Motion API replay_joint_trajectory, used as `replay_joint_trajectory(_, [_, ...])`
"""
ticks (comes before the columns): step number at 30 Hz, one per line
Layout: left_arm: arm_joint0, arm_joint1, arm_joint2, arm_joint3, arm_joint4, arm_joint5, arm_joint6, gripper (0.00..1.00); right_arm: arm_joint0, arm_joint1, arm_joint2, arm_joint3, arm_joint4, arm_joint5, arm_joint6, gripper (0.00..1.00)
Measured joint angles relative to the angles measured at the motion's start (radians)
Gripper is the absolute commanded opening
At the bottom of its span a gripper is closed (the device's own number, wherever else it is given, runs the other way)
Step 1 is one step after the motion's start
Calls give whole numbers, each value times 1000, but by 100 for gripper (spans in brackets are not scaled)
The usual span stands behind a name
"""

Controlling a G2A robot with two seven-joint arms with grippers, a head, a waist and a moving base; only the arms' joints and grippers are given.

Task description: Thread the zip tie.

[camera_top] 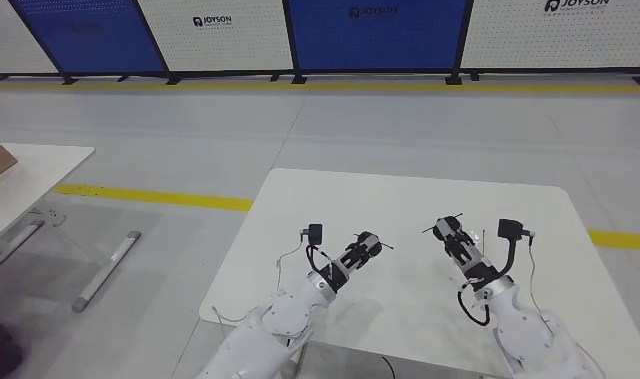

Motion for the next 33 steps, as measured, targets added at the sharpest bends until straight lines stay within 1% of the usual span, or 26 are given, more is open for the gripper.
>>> replay_joint_trajectory(29, [0, 0, 0, 0, 0, 0, 0, 0, 0, 0, 0, 0, 0, 0, 0, 0])
replay_joint_trajectory(33, [4, -2, 0, -11, -20, -4, 2, 0, 0, 0, 0, 0, 0, 0, 0, 0])
